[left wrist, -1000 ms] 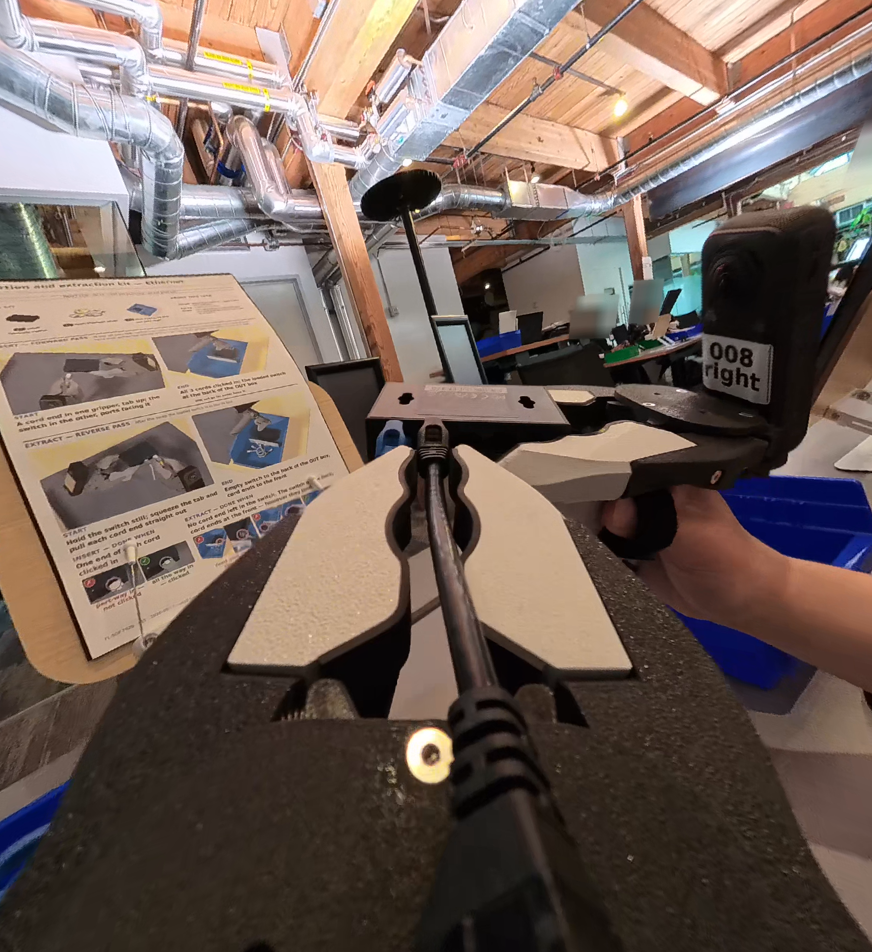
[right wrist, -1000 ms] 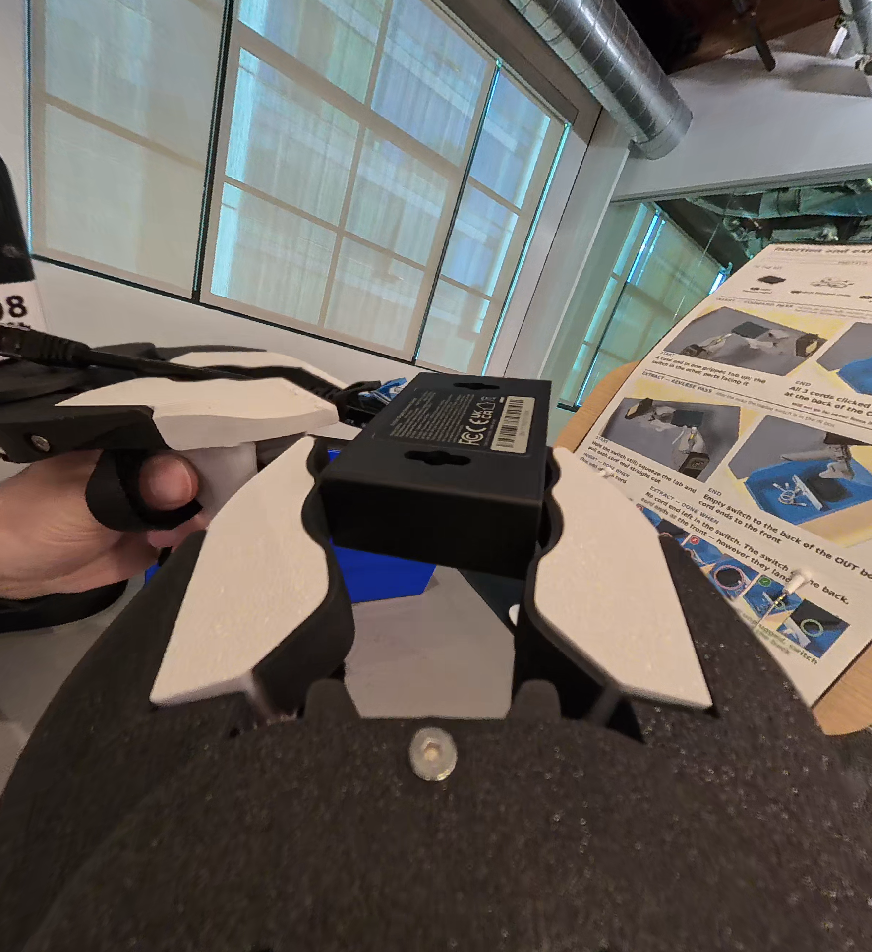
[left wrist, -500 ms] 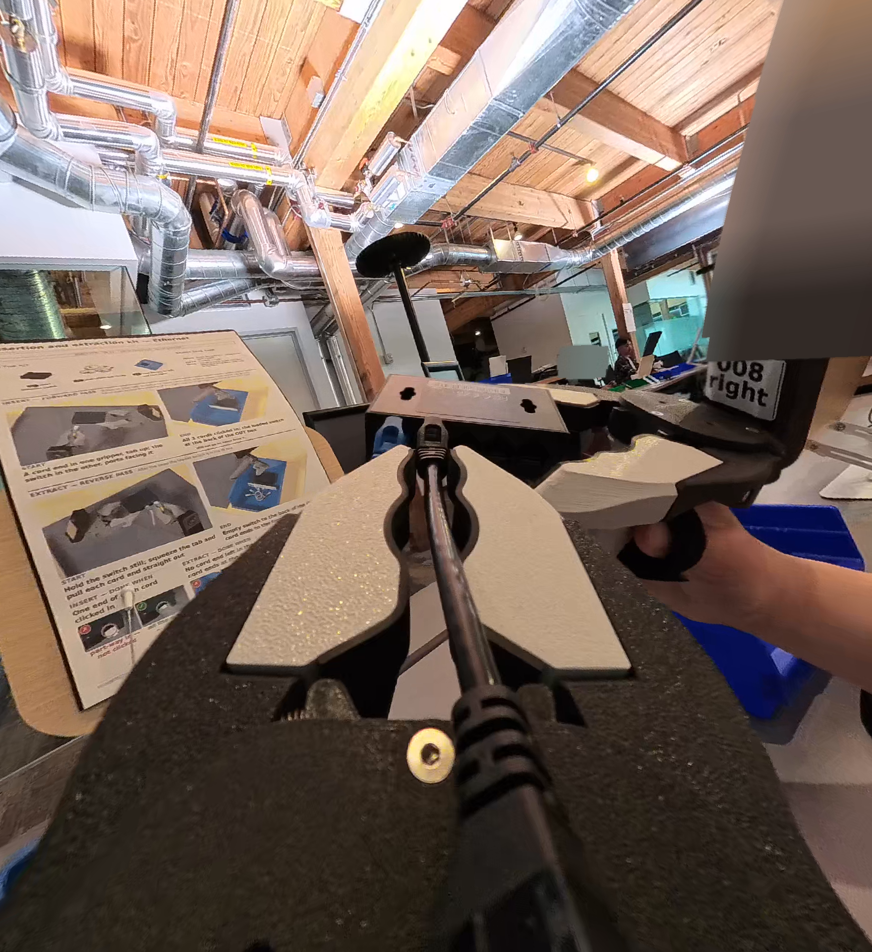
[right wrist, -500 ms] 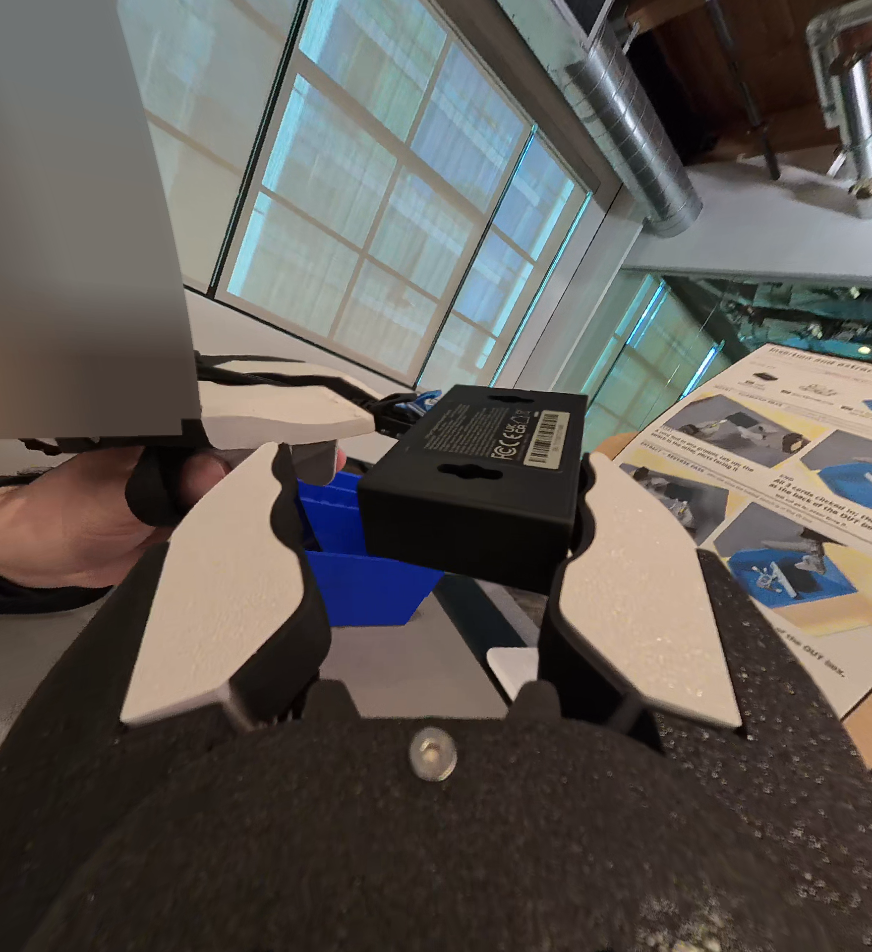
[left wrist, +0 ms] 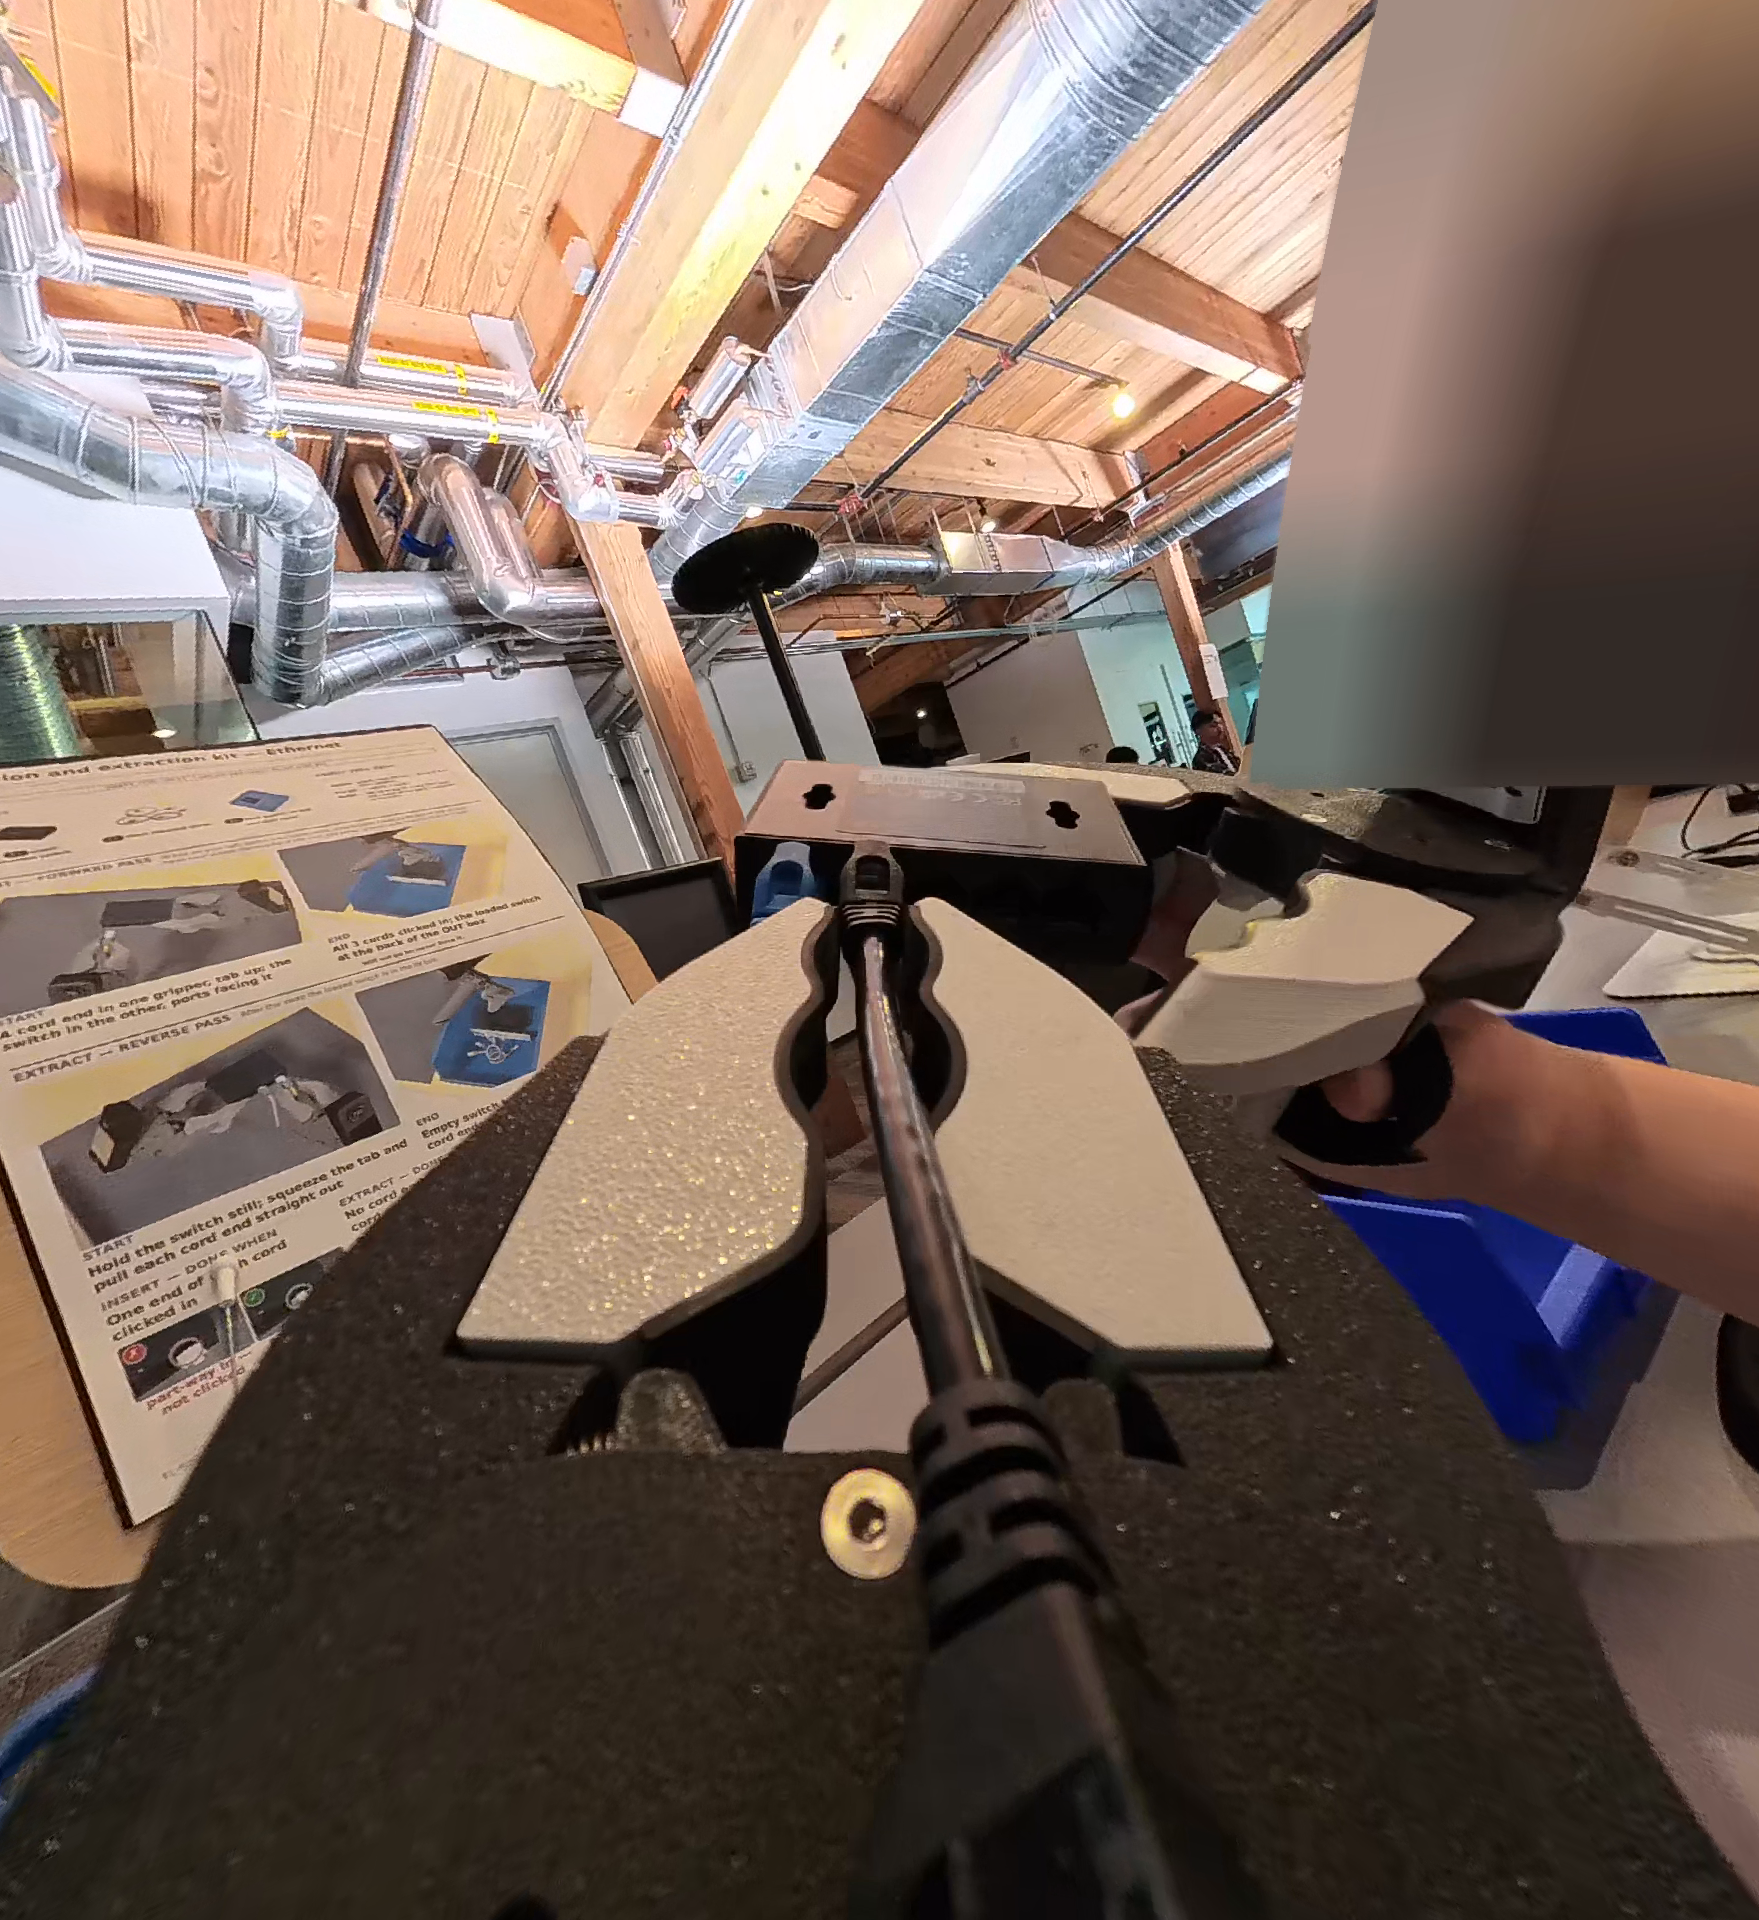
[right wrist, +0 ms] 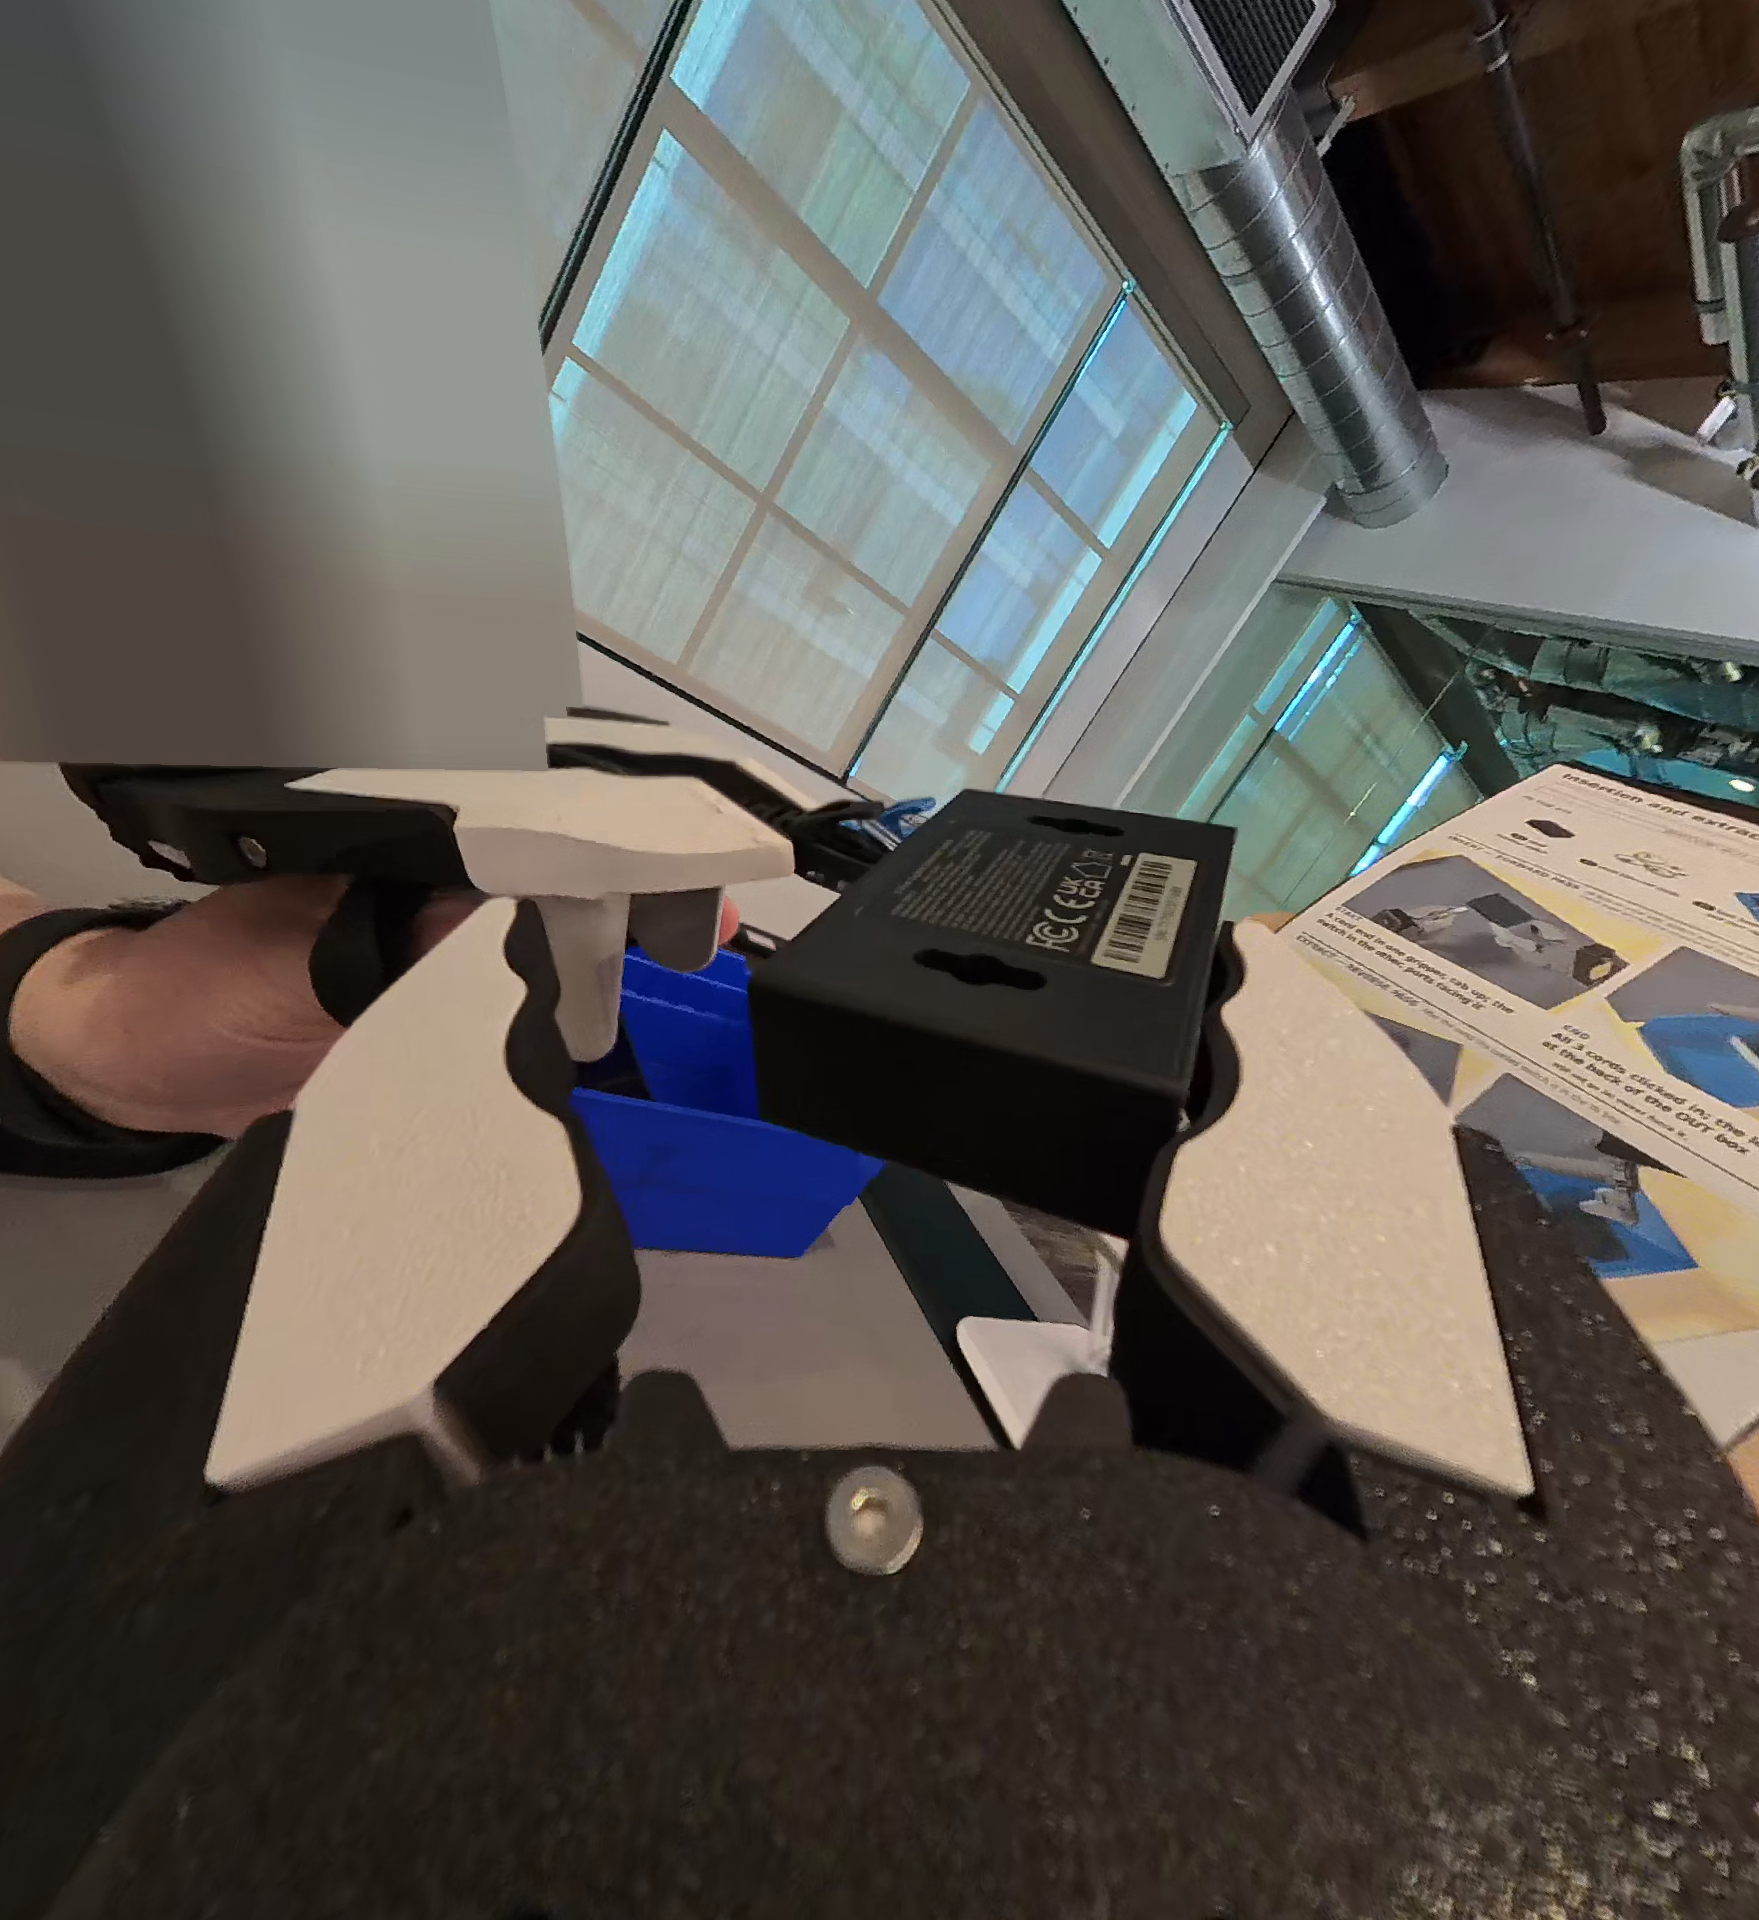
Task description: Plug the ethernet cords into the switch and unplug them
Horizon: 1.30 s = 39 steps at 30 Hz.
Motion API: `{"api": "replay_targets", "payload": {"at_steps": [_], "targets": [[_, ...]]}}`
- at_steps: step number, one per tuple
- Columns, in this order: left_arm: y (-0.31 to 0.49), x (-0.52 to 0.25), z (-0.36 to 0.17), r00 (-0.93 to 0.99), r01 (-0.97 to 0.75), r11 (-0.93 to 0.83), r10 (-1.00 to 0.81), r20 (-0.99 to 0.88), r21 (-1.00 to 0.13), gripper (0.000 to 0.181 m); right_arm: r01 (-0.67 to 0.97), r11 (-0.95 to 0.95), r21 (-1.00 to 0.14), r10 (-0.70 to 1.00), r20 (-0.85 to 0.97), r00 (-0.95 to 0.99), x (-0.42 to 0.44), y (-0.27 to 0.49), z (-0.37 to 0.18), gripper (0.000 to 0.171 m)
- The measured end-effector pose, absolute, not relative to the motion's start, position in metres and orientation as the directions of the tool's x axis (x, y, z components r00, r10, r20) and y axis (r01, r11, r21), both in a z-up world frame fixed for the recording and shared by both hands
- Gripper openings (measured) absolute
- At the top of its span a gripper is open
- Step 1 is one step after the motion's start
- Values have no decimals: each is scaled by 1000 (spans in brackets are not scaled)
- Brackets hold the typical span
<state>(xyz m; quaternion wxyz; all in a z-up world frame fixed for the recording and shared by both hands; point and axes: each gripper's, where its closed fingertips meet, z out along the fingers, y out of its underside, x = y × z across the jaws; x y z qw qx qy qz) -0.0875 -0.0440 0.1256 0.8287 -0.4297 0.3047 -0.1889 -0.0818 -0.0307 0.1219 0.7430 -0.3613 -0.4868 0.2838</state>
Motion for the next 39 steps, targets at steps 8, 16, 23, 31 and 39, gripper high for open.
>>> {"api": "replay_targets", "payload": {"at_steps": [8,16,23,31,39], "targets": [[-47,-88,128,737,59,570,-579,-349,-820,11,-120,579,-806,777,502,380,-83,-35,127,119],[-52,-87,132,737,49,595,-564,-373,-803,11,-197,546,-815,811,454,370,-81,-41,134,114],[-49,-89,132,740,56,576,-572,-353,-815,11,-121,573,-811,769,480,422,-84,-33,131,114],[-58,-85,134,713,34,644,-552,-433,-765,11,-199,536,-820,820,450,354,-78,-45,134,107],[-61,-82,135,724,-32,674,-493,-481,-738,11,-211,524,-825,828,436,352,-77,-48,133,109]]}}
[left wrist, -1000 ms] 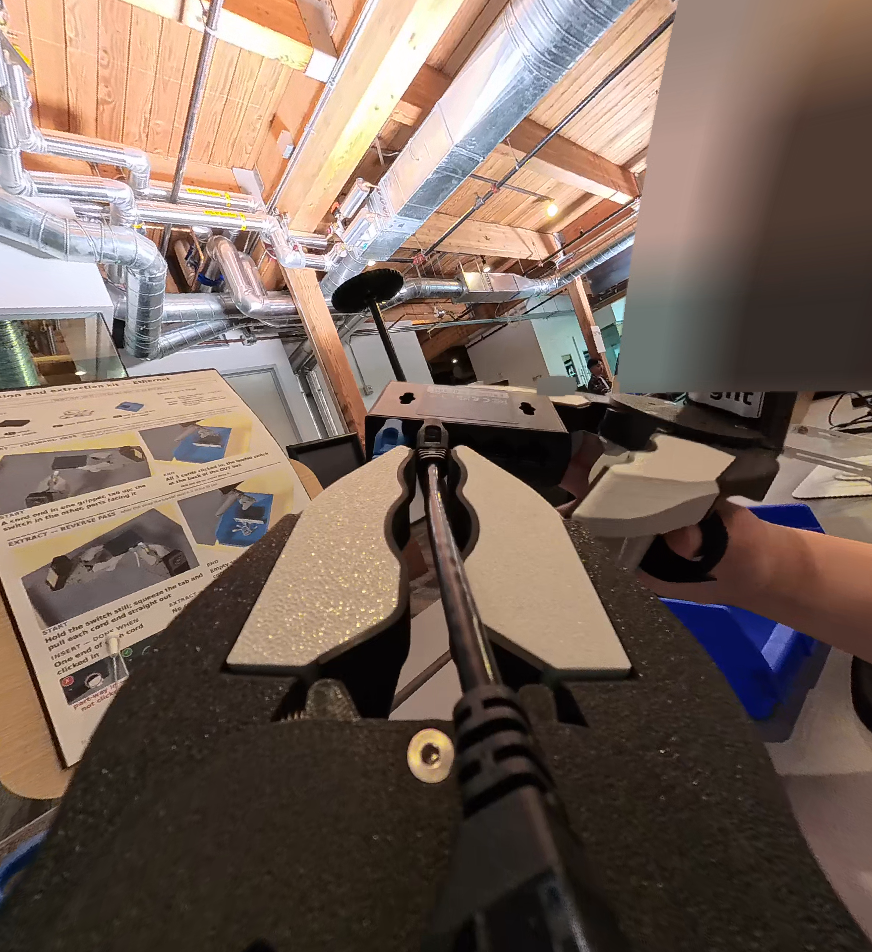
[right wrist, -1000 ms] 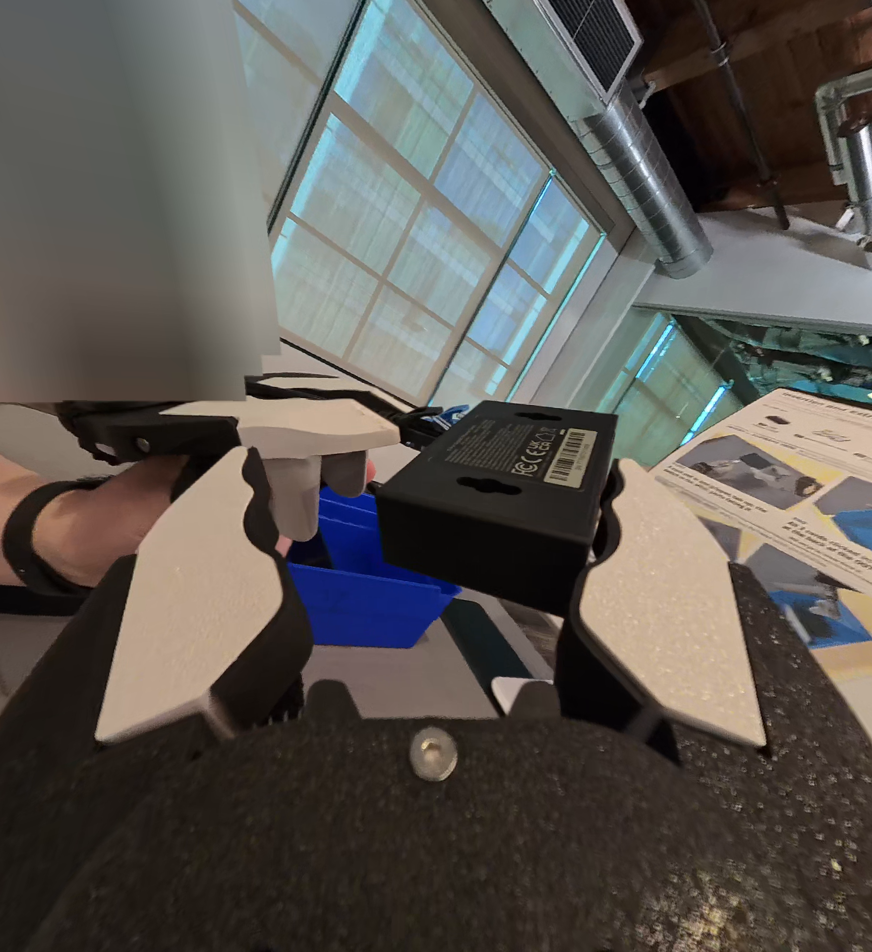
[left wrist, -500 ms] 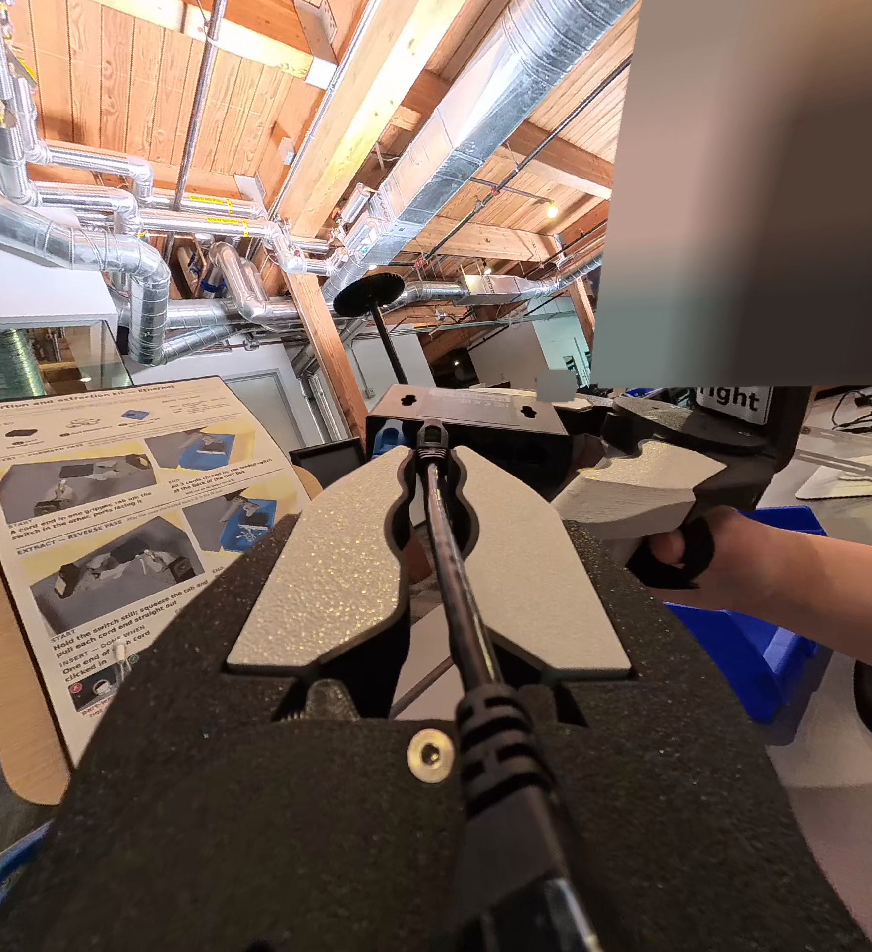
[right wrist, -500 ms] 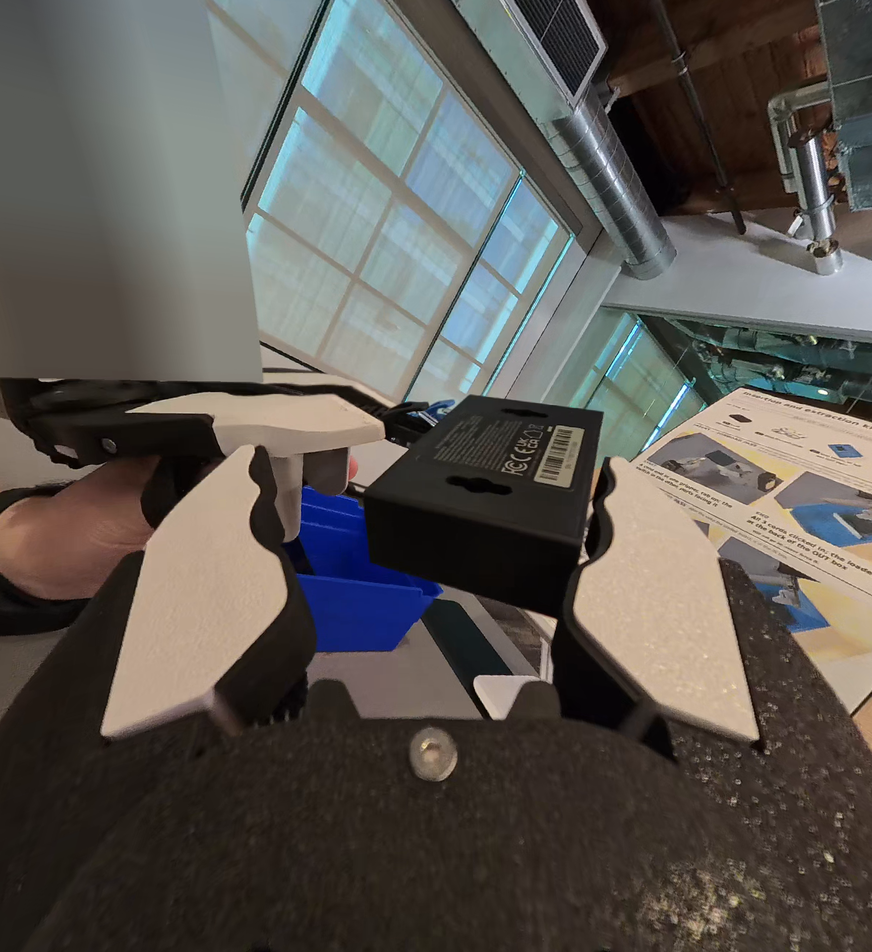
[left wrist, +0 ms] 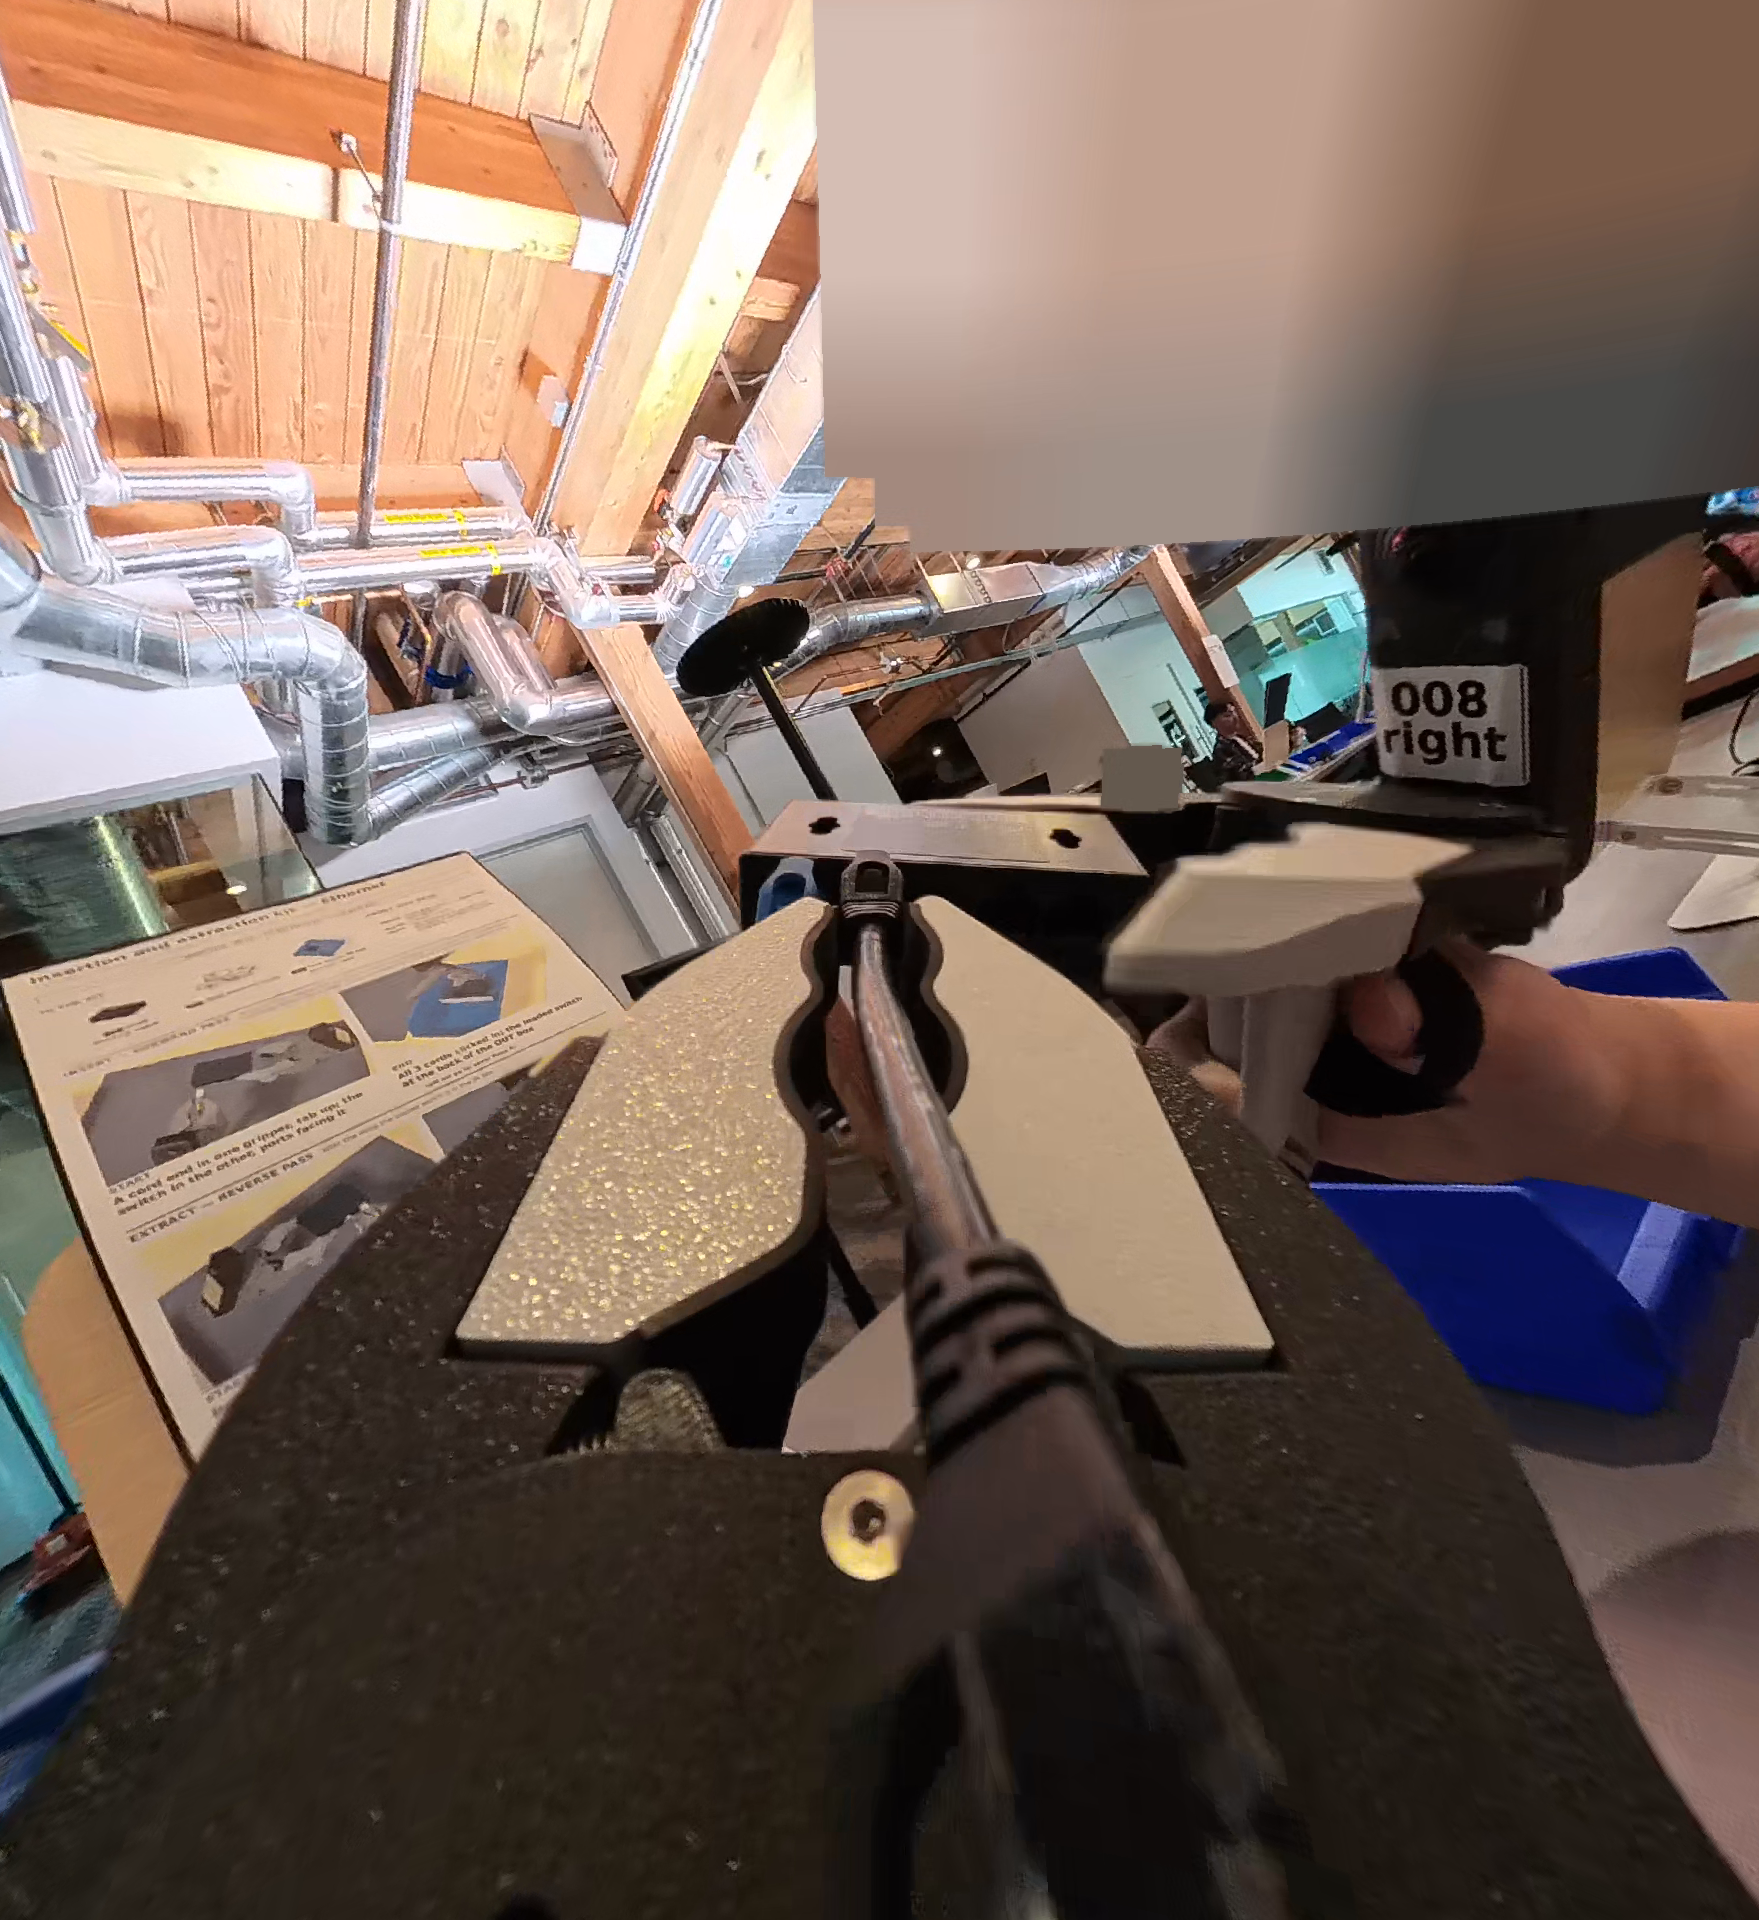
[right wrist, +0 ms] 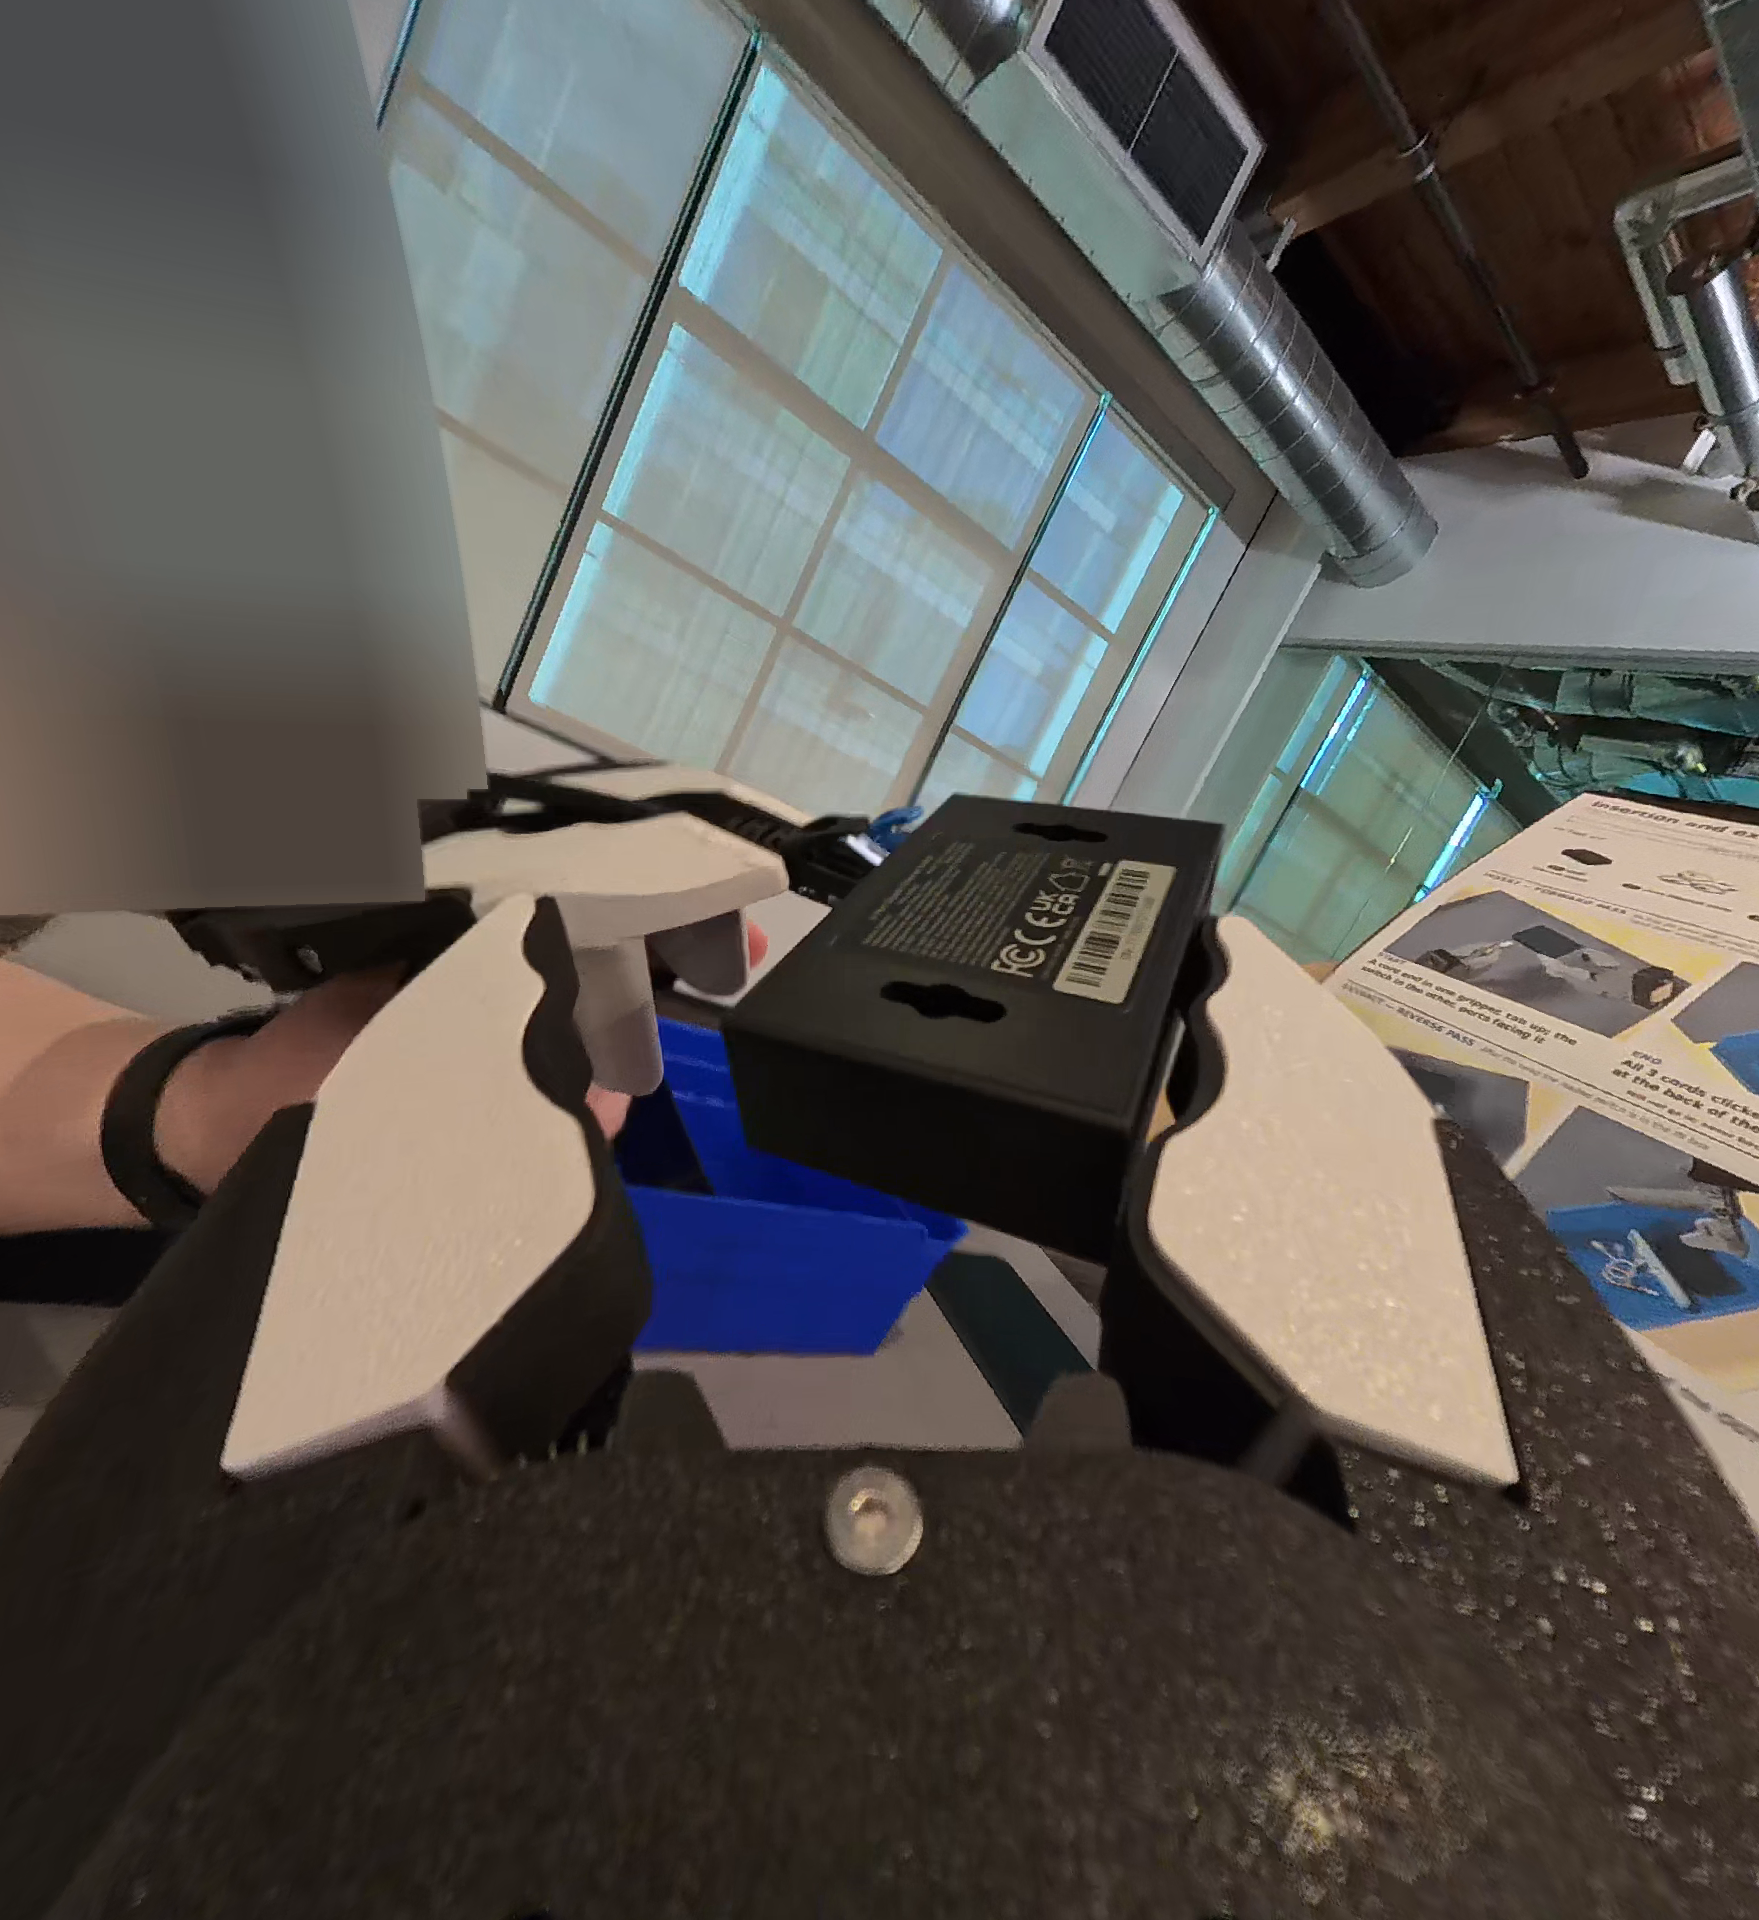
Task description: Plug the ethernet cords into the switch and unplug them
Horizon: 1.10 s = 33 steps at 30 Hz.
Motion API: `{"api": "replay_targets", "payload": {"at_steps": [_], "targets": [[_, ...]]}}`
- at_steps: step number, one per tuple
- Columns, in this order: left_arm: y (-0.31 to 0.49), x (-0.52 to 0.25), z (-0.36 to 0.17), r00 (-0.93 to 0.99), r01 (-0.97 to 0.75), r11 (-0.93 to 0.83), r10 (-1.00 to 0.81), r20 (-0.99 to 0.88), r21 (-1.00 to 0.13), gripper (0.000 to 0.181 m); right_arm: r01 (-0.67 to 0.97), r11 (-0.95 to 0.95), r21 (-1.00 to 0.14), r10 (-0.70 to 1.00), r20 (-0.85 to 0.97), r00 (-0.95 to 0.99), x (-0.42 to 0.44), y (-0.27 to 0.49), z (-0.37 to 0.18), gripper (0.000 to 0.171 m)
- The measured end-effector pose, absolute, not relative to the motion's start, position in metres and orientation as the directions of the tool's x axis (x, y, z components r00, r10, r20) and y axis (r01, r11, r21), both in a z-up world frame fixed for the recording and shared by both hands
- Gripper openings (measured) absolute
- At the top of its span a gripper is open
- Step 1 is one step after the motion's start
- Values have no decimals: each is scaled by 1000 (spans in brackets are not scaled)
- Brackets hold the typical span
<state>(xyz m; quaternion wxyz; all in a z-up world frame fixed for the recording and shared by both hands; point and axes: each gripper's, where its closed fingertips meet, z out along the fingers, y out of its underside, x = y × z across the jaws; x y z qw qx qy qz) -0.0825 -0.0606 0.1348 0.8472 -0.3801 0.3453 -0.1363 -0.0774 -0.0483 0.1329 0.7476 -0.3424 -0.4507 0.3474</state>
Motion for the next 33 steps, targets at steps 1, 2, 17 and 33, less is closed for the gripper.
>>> {"api": "replay_targets", "payload": {"at_steps": [1,2,17,33], "targets": [[-61,-81,135,724,-43,683,-482,-494,-730,11,-262,500,-826,848,405,342,-74,-51,139,107],[-62,-80,134,723,-53,689,-472,-504,-723,11,-311,474,-823,867,376,327,-71,-54,144,104],[-65,-80,138,739,-64,689,-453,-498,-722,11,-80,511,-856,800,440,408,-71,-37,133,84],[-40,-80,128,728,-248,578,-418,-543,-778,11,-257,129,-958,952,47,302,-79,-11,106,82]]}}
